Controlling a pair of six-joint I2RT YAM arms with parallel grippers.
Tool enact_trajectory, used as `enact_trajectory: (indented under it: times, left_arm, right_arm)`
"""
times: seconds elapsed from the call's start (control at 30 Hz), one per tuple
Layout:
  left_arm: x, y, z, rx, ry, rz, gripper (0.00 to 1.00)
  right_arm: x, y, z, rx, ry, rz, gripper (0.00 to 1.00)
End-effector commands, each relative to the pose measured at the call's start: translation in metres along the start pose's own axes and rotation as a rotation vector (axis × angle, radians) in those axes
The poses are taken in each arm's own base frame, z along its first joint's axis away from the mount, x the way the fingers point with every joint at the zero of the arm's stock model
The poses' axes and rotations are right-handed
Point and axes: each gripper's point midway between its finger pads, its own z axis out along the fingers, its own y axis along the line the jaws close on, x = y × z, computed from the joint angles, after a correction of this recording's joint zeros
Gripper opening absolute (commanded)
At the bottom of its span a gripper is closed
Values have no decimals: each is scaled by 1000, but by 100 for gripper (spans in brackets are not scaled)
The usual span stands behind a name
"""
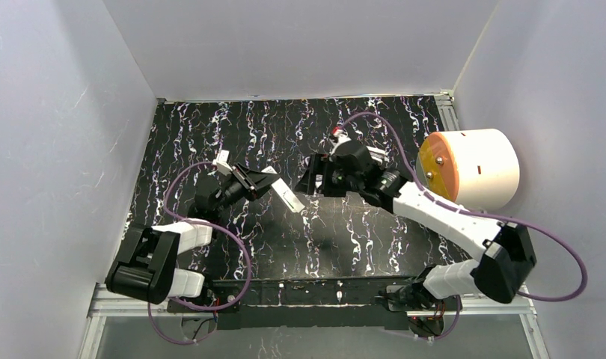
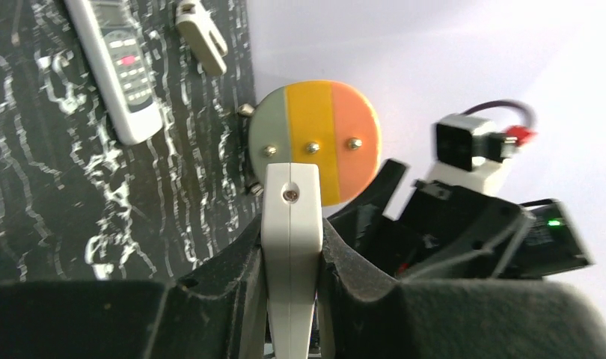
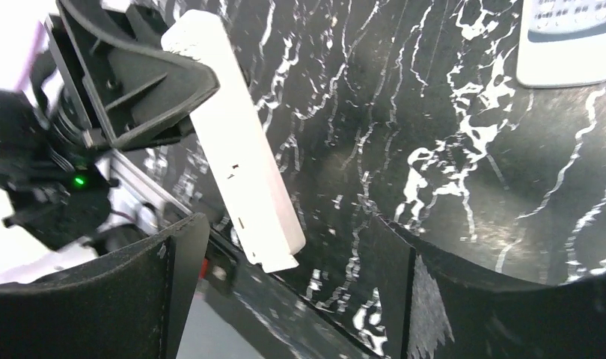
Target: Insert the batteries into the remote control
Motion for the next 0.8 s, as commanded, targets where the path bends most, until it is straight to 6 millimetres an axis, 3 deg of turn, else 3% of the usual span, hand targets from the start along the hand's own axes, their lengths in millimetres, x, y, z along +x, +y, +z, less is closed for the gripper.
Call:
enact_trajectory:
  times: [0.0,0.17,0.37,0.6,0.77]
  left_arm:
    - [-17,-55,3,135,-51,26,0]
    - [-29,-81,7,184,-80,-9,0]
    - [-45,-103,15,227,-115,-44,0]
    - [-56,-109,19,264,-149,-93,0]
    - [-60,-114,18,285,-168,-88,0]
  right_arm:
    - [-46,43,-14,-227,-236,292,87]
    - [-62,54,-27,-347,-336,389,90]
    - [-72,45,-31,-354,-422,485,91]
    - [-89,52,-37,-422,-496,535,86]
    - [-90,54,-34,-441,-492,564,80]
